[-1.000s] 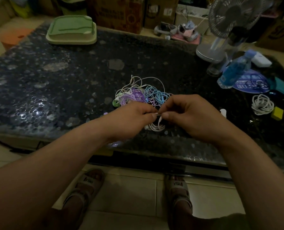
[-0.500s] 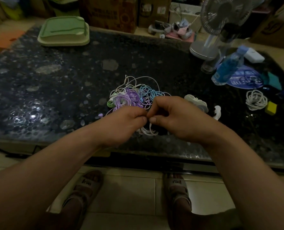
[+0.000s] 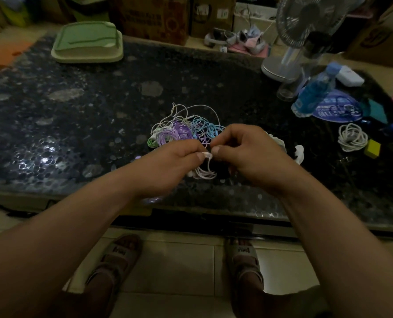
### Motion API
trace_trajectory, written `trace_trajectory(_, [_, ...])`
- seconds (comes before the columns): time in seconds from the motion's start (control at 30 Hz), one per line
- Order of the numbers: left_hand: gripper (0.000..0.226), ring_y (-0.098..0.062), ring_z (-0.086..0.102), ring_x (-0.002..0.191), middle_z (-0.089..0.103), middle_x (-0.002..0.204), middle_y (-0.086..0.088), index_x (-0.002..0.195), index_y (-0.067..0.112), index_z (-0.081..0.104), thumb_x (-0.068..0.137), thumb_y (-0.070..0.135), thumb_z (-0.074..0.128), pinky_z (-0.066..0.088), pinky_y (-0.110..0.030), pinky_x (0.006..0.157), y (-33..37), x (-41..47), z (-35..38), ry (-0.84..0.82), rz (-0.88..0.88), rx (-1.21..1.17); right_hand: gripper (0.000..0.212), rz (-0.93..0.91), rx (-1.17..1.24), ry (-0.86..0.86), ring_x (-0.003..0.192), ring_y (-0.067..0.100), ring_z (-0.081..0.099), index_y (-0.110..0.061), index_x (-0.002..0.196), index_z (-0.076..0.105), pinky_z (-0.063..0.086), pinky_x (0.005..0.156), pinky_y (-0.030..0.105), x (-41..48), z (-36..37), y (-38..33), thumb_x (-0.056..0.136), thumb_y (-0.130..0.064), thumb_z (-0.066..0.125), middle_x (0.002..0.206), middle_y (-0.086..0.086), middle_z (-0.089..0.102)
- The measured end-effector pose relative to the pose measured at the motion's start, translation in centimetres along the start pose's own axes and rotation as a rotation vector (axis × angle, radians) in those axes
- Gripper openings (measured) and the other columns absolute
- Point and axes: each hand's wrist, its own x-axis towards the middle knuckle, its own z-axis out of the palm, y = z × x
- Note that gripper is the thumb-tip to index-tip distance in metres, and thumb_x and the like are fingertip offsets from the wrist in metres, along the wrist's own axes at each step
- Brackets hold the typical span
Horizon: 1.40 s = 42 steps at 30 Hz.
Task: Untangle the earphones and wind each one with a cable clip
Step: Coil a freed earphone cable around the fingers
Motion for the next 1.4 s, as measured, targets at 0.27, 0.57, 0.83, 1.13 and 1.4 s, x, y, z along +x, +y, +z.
trace_trajectory(0.27, [0.010,-0.013,0.057,0.081,0.067,0.095,-0.007,0.109,0.028,0.069,0.103,0.033,0.062,0.049,-0.040,0.077,0.2,-0.4,-0.1,-0.023,0.011,-0.048,0.003,-0.018,-0.013,0.031,0.062,0.002,0.064,-0.017,0.096,0.072,0.051,0.057,0.017,-0.1,0.2,-0.1,0.097,-0.014,0.072,0.084,0.001,0.073])
trace_trajectory(0.57, [0.013,-0.017,0.058,0.078,0.069,0.090,-0.010,0.105,0.028,0.069,0.094,0.023,0.066,0.047,-0.041,0.073,0.2,-0.2,0.2,0.006,0.012,-0.105,0.011,-0.027,0.043,0.070,0.084,0.020,0.075,-0.020,0.102,0.071,0.064,0.079,0.043,0.0,0.2,-0.4,0.093,-0.016,0.076,0.090,0.005,0.076])
trace_trajectory(0.83, [0.021,-0.005,0.056,0.066,0.066,0.086,-0.005,0.114,0.010,0.068,0.100,0.005,0.054,0.044,-0.019,0.056,0.5,0.1,-0.1,-0.009,-0.062,-0.286,0.012,-0.113,0.091,0.007,0.089,0.013,0.076,-0.013,0.107,0.075,0.062,0.081,0.027,-0.2,0.1,-0.2,0.099,-0.008,0.069,0.094,0.000,0.079])
trace_trajectory(1.13, [0.020,-0.003,0.055,0.062,0.064,0.074,0.001,0.113,0.007,0.067,0.100,0.002,0.053,0.042,-0.016,0.052,0.4,0.2,-0.1,0.001,-0.075,-0.314,0.008,-0.120,0.090,0.029,0.087,0.018,0.075,-0.012,0.100,0.074,0.064,0.082,0.036,0.3,0.6,0.0,0.095,-0.005,0.071,0.091,0.004,0.077])
trace_trajectory(1.4, [0.017,-0.002,0.055,0.062,0.066,0.069,0.009,0.108,0.014,0.069,0.100,0.007,0.056,0.043,-0.015,0.052,0.3,0.4,-0.3,0.039,-0.083,-0.276,0.009,-0.053,0.171,0.029,0.093,0.025,0.075,-0.010,0.105,0.074,0.063,0.085,0.036,0.5,0.9,0.3,0.098,-0.009,0.069,0.097,0.008,0.078])
